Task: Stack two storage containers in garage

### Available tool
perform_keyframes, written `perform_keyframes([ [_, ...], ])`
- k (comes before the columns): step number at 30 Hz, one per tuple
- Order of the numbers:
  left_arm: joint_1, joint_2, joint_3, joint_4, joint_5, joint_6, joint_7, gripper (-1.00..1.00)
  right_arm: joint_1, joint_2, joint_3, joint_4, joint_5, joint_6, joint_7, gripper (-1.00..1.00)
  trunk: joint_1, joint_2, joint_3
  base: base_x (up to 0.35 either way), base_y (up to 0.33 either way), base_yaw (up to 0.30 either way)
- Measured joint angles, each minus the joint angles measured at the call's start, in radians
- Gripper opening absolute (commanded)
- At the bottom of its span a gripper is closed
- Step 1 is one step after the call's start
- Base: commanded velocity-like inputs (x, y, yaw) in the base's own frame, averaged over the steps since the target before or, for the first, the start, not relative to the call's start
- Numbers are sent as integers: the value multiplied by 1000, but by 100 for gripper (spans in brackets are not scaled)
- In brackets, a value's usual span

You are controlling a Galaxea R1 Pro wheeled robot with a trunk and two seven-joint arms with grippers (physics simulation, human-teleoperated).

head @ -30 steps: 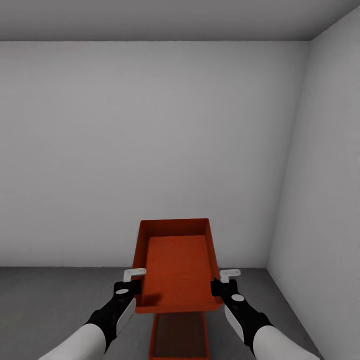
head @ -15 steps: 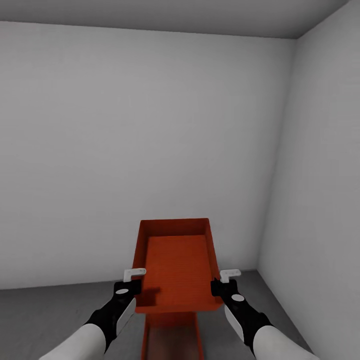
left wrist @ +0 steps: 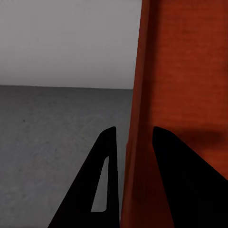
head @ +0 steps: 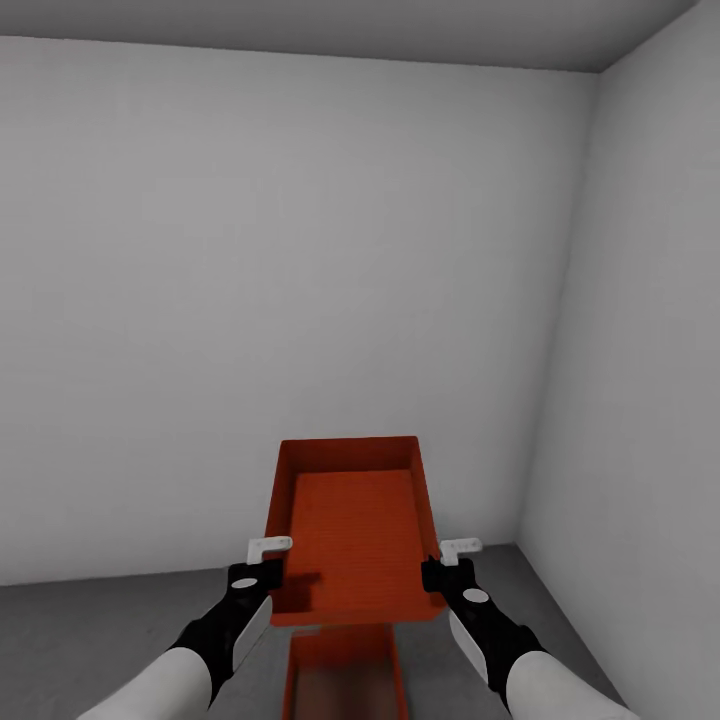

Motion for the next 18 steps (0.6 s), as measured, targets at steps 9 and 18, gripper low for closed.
perform_keyframes([
  [9, 0, -1, 0, -1, -1, 2, 2, -100, 0, -1, 0, 0, -1, 1, 3, -100, 0, 0, 0, 266, 0, 30],
  [18, 0, -3, 4, -1, -4, 1, 2, -100, 0, -2, -1, 0, -1, 0, 4, -100, 0, 0, 0, 24, 0, 249],
])
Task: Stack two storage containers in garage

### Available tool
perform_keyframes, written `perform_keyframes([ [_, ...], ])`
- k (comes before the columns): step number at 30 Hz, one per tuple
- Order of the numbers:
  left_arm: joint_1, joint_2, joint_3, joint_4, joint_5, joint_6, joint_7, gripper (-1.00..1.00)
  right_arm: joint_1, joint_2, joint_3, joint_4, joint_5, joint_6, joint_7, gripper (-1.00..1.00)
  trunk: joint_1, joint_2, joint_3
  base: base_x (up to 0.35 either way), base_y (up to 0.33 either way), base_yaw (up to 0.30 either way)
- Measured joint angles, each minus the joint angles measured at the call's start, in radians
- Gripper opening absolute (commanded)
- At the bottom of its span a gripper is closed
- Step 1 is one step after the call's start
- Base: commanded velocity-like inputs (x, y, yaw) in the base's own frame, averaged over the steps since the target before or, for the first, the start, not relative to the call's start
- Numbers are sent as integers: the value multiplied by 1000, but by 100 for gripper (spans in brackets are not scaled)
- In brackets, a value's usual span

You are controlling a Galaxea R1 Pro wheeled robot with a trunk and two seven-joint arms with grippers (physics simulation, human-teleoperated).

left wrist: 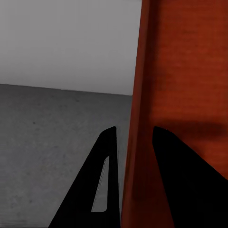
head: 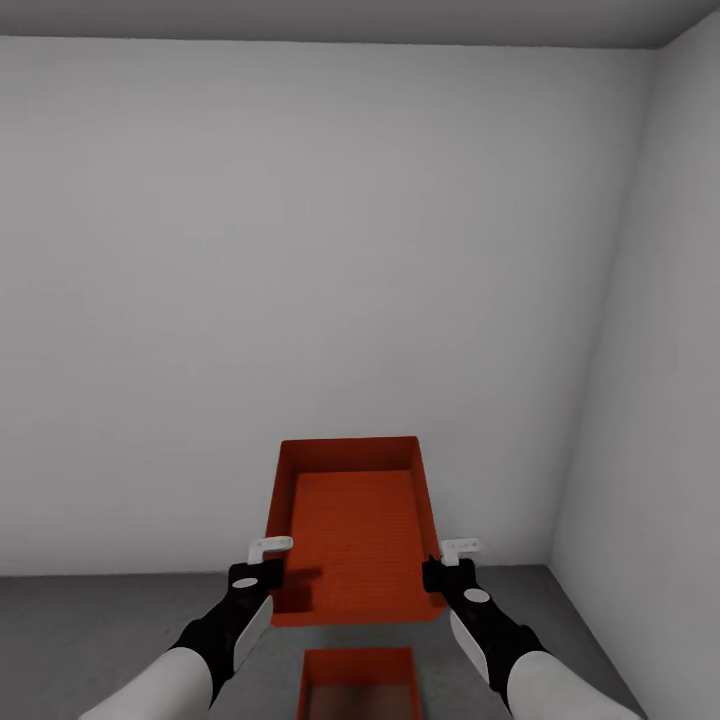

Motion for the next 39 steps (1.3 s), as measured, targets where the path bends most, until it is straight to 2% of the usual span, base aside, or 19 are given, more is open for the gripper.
perform_keyframes([
  [6, -1, 0, 0, 0, 0, 0, 0, -100, 0, 0, 0, 0, -1, 0, -1, -100, 0, 0, 0, 0, 0, 171],
  [31, 0, 0, -1, 2, 1, -1, 0, -100, 0, 0, 1, 0, 0, 1, 0, -100, 0, 0, 0, 0, 0, 3],
  [39, 0, 0, 1, 1, 0, 1, 0, -100, 0, 0, 0, 0, 0, 1, 0, -100, 0, 0, -10, 0, 0, 0],
])
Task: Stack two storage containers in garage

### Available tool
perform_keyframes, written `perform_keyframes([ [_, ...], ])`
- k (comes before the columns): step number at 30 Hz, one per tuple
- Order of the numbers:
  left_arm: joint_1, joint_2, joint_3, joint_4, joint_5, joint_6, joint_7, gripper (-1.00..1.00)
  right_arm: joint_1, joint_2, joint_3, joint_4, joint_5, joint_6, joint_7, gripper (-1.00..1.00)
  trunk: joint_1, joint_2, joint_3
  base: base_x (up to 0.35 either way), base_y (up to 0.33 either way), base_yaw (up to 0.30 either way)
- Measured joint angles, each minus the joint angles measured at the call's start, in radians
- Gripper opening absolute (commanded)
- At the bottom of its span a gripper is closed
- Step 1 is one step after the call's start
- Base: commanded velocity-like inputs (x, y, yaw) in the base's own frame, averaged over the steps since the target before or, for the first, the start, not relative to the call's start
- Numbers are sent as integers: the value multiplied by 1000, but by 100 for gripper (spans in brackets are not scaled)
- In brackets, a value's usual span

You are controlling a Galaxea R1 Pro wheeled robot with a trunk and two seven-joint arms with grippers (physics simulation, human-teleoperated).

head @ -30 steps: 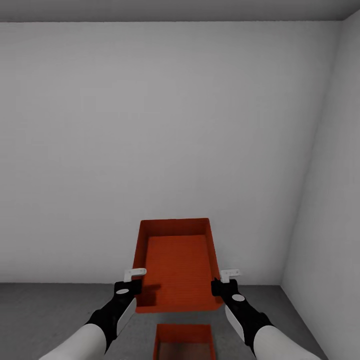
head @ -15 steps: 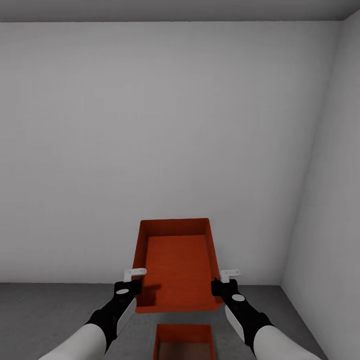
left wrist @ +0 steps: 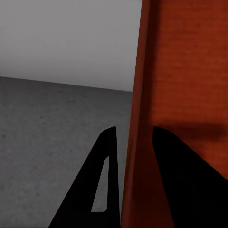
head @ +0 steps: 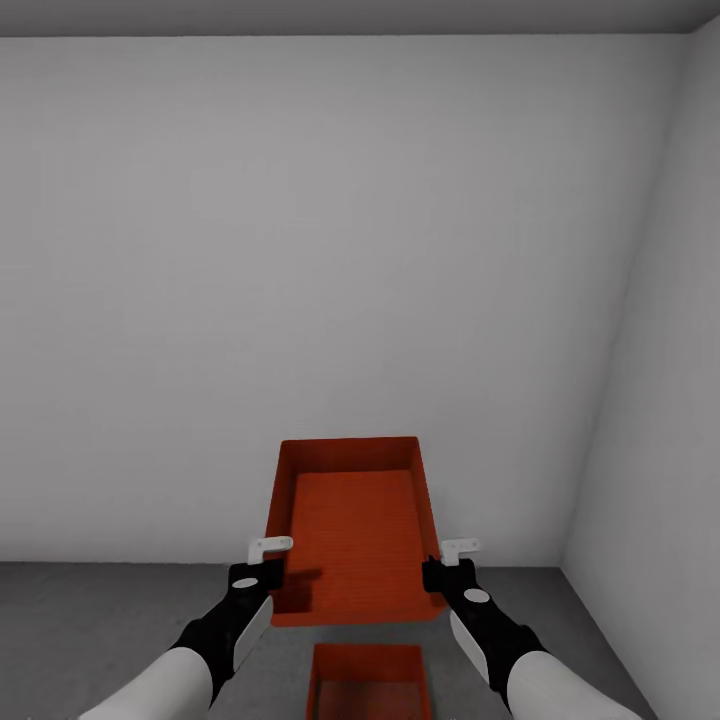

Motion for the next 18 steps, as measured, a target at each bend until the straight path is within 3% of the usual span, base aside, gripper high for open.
perform_keyframes([
  [18, 0, -1, 1, 0, -1, 0, 0, -100, 0, -1, 3, 0, -3, 0, 0, -100, 0, 0, -29, 0, 0, 0],
])
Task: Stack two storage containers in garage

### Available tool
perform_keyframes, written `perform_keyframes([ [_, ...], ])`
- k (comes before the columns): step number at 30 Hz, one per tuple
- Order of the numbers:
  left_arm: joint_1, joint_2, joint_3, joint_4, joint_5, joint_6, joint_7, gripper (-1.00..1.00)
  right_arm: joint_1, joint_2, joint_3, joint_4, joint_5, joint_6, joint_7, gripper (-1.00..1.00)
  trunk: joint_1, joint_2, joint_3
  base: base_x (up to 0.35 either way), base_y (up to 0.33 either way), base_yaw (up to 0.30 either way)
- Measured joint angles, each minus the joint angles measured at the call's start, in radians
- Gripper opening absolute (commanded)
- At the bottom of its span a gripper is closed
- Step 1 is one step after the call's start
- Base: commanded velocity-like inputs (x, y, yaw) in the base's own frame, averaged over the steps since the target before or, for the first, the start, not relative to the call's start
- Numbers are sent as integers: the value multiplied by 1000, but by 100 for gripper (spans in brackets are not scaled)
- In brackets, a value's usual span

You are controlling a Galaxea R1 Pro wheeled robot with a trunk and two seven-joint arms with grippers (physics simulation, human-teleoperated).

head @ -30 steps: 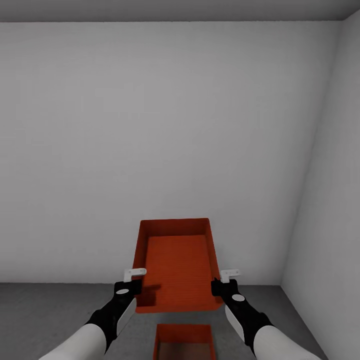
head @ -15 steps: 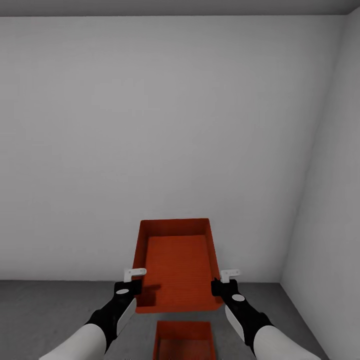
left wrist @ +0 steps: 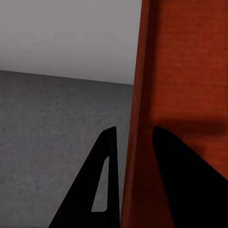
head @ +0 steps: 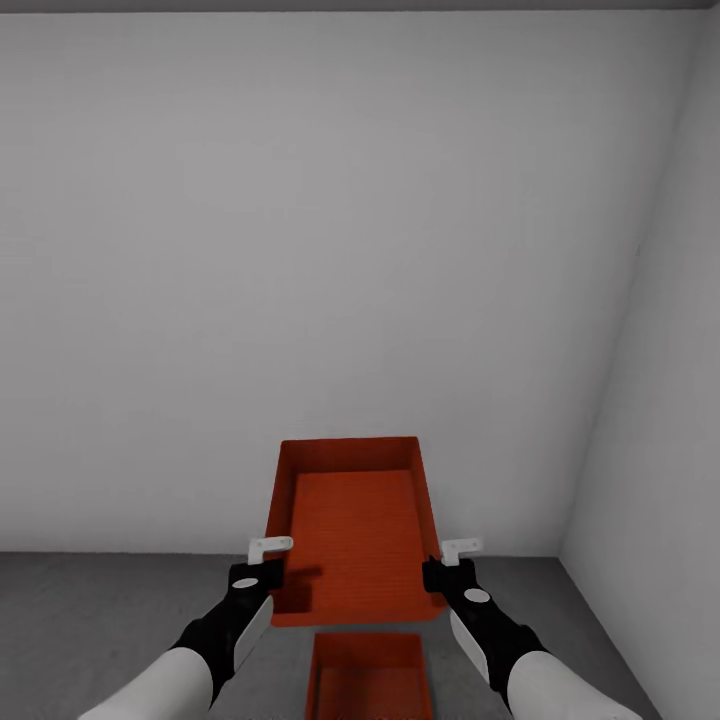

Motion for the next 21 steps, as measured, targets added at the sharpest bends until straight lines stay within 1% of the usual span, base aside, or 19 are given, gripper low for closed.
perform_keyframes([
  [21, 0, 2, -5, 1, 6, -2, 0, -100, 0, 1, -1, 0, 3, 0, -1, -100, 0, 0, -34, 0, 0, 0],
])
